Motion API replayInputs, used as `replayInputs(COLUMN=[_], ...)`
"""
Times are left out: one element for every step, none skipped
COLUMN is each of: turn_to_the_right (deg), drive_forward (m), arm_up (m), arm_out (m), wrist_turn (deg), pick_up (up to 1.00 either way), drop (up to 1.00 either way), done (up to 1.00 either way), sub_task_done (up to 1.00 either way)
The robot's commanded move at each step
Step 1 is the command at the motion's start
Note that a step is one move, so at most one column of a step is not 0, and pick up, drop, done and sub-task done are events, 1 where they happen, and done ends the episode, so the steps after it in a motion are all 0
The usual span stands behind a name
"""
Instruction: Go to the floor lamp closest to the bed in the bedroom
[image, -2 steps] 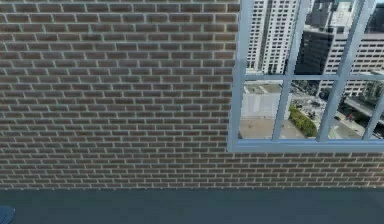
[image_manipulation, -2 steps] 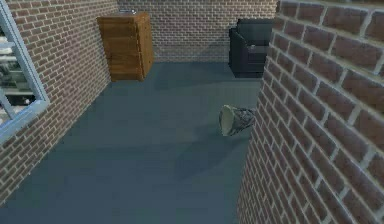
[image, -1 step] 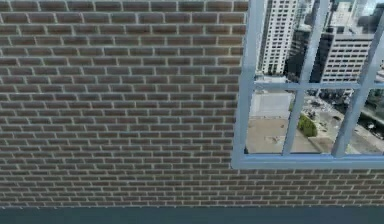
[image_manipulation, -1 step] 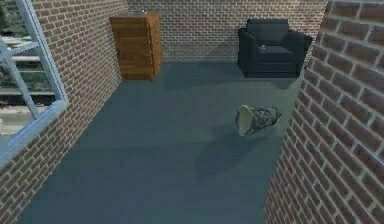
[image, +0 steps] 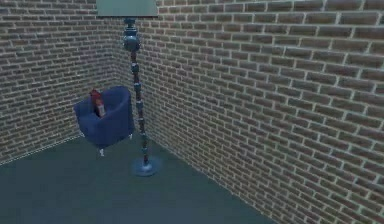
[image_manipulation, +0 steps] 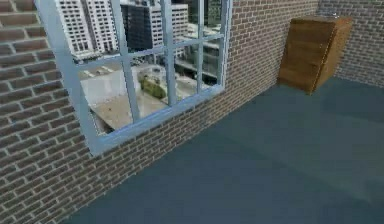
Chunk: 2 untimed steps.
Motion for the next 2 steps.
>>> replayInputs(turn_to_the_right=[-24.0, 0.0], drive_forward=[0.0, 0.9], arm_up=[0.0, 0.0], arm_out=[0.0, 0.0], wrist_turn=[0.0, 0.0], pick_up=[0.0, 0.0], drop=[0.0, 0.0], done=[0.0, 0.0], sub_task_done=[0.0, 0.0])
